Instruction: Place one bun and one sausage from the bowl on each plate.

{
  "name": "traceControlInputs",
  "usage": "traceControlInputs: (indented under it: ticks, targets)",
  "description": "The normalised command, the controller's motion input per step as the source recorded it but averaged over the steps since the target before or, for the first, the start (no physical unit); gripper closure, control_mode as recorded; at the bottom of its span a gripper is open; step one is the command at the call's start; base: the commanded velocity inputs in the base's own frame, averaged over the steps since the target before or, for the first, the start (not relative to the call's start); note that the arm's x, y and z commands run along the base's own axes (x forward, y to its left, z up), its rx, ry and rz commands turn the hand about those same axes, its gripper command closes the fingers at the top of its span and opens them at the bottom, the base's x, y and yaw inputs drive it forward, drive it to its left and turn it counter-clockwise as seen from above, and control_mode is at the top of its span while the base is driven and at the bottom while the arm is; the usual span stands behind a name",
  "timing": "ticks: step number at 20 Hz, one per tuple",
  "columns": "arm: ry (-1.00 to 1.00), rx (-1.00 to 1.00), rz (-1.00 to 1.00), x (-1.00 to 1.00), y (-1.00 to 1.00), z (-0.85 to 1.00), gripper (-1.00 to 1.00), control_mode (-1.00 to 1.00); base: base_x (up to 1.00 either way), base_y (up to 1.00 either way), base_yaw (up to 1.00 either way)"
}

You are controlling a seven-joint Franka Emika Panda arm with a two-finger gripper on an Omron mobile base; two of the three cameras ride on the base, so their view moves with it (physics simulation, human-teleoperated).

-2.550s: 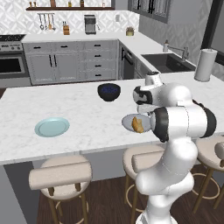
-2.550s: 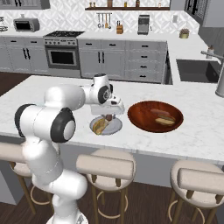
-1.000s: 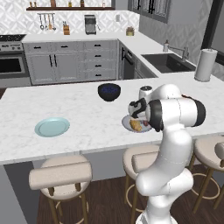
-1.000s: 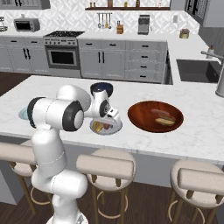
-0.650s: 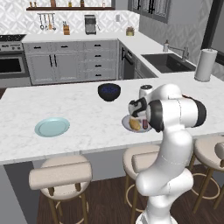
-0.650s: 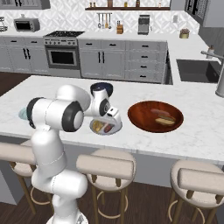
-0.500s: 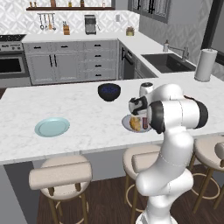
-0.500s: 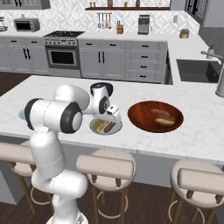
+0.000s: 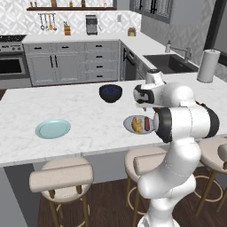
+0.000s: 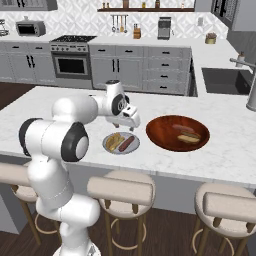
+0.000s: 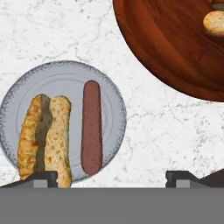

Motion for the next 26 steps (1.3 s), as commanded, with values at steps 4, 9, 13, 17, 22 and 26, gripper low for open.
traceControlInputs:
  ticks: [4,9,13,17,22,26]
  targets:
    - [0.0,-0.19,0.21,0.0,-0.74,0.3,-1.0,-1.0,0.0,0.0,0.0]
    - [0.05,-0.23,0.34,0.0,-0.9,0.19,-1.0,-1.0,0.0,0.0,0.0]
    - [0.17,-0.13,0.5,0.0,-0.87,0.12,-1.0,-1.0,0.0,0.0,0.0]
    - [0.2,0.0,0.51,0.0,-0.84,0.01,-1.0,-1.0,0.0,0.0,0.0]
    - [0.18,-0.09,0.44,0.13,-0.67,0.0,-1.0,-1.0,0.0,0.0,0.0]
    - [0.14,-0.12,0.03,0.29,-0.51,-0.12,-1.0,-1.0,0.0,0.0,0.0]
